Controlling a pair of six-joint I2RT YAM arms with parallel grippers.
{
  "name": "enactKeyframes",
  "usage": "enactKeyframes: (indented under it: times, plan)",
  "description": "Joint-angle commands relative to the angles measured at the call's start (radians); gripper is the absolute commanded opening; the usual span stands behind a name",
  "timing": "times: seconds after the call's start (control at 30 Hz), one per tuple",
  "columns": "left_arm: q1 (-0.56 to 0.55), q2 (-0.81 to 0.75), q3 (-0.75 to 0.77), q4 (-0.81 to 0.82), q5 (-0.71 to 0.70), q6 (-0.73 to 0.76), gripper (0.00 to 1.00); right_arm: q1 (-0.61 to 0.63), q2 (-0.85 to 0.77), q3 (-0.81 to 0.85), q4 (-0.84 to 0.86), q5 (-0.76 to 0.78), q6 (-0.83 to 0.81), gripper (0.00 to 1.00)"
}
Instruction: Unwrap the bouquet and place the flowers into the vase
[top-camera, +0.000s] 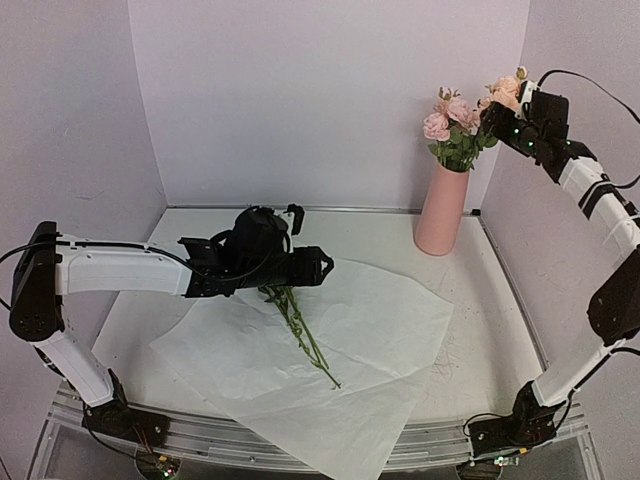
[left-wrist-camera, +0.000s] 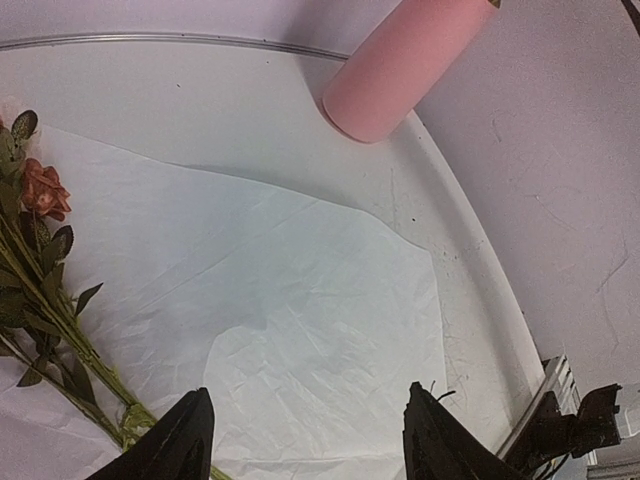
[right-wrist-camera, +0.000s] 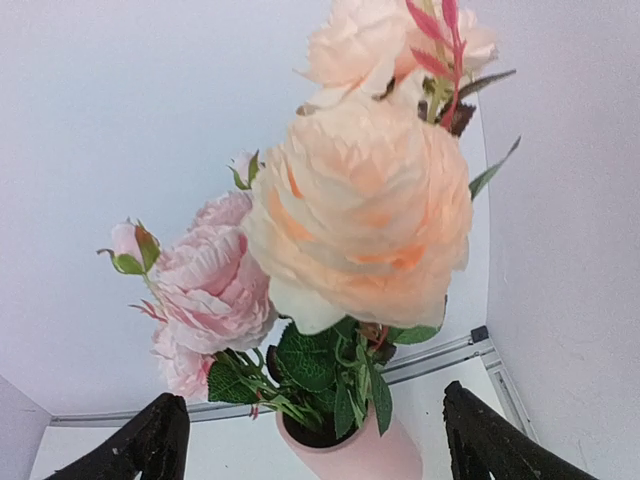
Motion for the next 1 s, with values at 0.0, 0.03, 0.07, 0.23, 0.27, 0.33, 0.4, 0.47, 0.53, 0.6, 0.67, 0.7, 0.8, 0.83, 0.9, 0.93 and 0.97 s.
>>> enactKeyframes:
  times: [0.0, 0.03, 0.07, 0.23, 0.27, 0.33, 0.4, 0.47, 0.53, 0.6, 0.67, 0.7, 0.8, 0.83, 0.9, 0.93, 0.97]
  plan:
    - [0.005, -0.039, -0.006, -0.007, -0.001, -0.003, 0.66, -0.033, 0.03, 0.095, -0.019, -0.124, 0.028, 0.89]
    - [0.005, -0.041, -0.007, -0.007, -0.003, -0.003, 0.66, -0.038, 0.039, 0.108, -0.021, -0.13, 0.033, 0.89]
    - [0.005, -0.043, -0.007, -0.007, -0.005, -0.003, 0.66, -0.042, 0.049, 0.12, -0.022, -0.132, 0.037, 0.88]
    - [0.005, -0.049, -0.007, -0.008, -0.009, -0.003, 0.66, -0.058, 0.11, 0.174, -0.023, -0.121, 0.048, 0.84]
    - [0.005, -0.05, -0.008, -0.008, -0.01, -0.003, 0.66, -0.058, 0.123, 0.185, -0.024, -0.114, 0.048, 0.84]
    - [0.005, -0.051, -0.009, -0.008, -0.01, -0.003, 0.66, -0.059, 0.144, 0.2, -0.024, -0.101, 0.046, 0.81]
    - [0.005, -0.052, -0.012, -0.008, -0.012, -0.005, 0.66, -0.059, 0.155, 0.206, -0.024, -0.088, 0.045, 0.79]
    - [0.005, -0.053, -0.012, -0.007, -0.014, -0.002, 0.66, -0.059, 0.164, 0.21, -0.023, -0.081, 0.041, 0.76]
    - [0.004, -0.052, -0.01, -0.008, -0.018, -0.001, 0.66, -0.059, 0.178, 0.222, -0.022, -0.084, 0.034, 0.75]
    - [0.005, -0.048, -0.005, -0.007, -0.019, 0.002, 0.66, -0.059, 0.19, 0.235, -0.022, -0.089, 0.032, 0.75]
    - [0.005, -0.044, 0.001, -0.007, -0.019, 0.004, 0.66, -0.059, 0.201, 0.244, -0.019, -0.092, 0.03, 0.73]
    - [0.004, -0.04, 0.004, -0.007, -0.019, 0.005, 0.66, -0.06, 0.206, 0.248, -0.018, -0.092, 0.03, 0.71]
    - [0.005, -0.03, 0.013, -0.008, -0.018, 0.004, 0.66, -0.059, 0.217, 0.254, -0.007, -0.093, 0.031, 0.62]
    - [0.005, -0.028, 0.015, -0.007, -0.019, 0.004, 0.66, -0.059, 0.22, 0.256, -0.001, -0.095, 0.031, 0.58]
    - [0.005, -0.026, 0.018, -0.009, -0.02, 0.009, 0.66, -0.059, 0.234, 0.268, 0.001, -0.096, 0.031, 0.56]
    - [0.005, -0.026, 0.018, -0.011, -0.021, 0.011, 0.66, -0.059, 0.238, 0.275, 0.002, -0.092, 0.03, 0.54]
    - [0.005, -0.028, 0.02, -0.014, -0.028, 0.015, 0.66, -0.06, 0.241, 0.277, 0.003, -0.086, 0.031, 0.51]
